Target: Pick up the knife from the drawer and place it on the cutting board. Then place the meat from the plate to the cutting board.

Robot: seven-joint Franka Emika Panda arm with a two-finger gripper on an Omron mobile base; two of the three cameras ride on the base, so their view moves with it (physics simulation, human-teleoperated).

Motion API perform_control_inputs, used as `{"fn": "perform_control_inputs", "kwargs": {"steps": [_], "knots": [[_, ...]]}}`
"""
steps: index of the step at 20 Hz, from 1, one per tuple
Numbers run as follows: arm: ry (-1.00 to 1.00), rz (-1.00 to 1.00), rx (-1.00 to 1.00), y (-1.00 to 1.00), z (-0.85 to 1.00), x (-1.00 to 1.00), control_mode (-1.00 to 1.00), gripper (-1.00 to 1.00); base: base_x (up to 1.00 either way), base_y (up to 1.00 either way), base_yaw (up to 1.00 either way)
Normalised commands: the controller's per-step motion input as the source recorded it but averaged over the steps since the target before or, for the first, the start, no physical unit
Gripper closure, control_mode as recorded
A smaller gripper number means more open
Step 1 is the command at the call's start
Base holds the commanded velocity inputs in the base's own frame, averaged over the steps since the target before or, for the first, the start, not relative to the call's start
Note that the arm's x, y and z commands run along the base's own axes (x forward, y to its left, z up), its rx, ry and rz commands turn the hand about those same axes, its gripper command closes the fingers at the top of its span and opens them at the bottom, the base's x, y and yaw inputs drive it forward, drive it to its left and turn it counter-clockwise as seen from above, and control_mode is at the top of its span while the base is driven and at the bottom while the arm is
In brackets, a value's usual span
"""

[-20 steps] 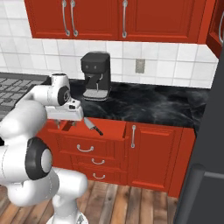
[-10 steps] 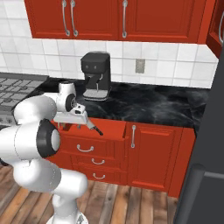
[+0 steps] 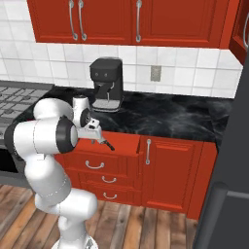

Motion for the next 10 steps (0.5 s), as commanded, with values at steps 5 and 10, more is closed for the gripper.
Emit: {"fn": "perform_control_inputs", "kwargs": {"steps": [5,10], "knots": [[-0.07,0.00,0.00,0.00,-0.37,0.45,-1.00,-1.00,0.00,0.00,0.00],[0.05,0.00,0.03,0.00,-0.21,0.35,-1.00,-1.00,0.00,0.00,0.00]]}}
